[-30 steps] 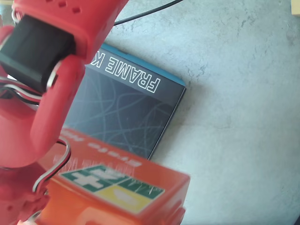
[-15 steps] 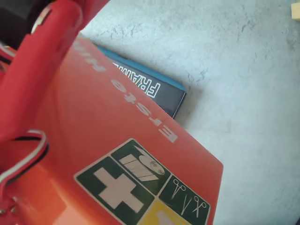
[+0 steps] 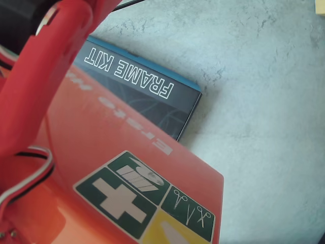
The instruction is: Grab the white handle of the orange box
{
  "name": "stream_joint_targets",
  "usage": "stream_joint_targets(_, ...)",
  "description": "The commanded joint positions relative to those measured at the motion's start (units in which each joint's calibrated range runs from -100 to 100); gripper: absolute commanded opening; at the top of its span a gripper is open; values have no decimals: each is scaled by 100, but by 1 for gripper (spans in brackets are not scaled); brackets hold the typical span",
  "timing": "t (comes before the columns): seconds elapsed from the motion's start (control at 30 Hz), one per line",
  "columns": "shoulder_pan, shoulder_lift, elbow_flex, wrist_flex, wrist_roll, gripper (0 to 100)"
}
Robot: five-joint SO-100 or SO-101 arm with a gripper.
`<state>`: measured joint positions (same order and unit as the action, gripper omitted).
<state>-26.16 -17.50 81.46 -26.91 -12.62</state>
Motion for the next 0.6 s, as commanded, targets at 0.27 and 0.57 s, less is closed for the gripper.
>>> stream_joint_targets(0.27,-62,311,924,238,-25,2)
stream_joint_targets(0.57,-325,294,1163,-33,-25,2)
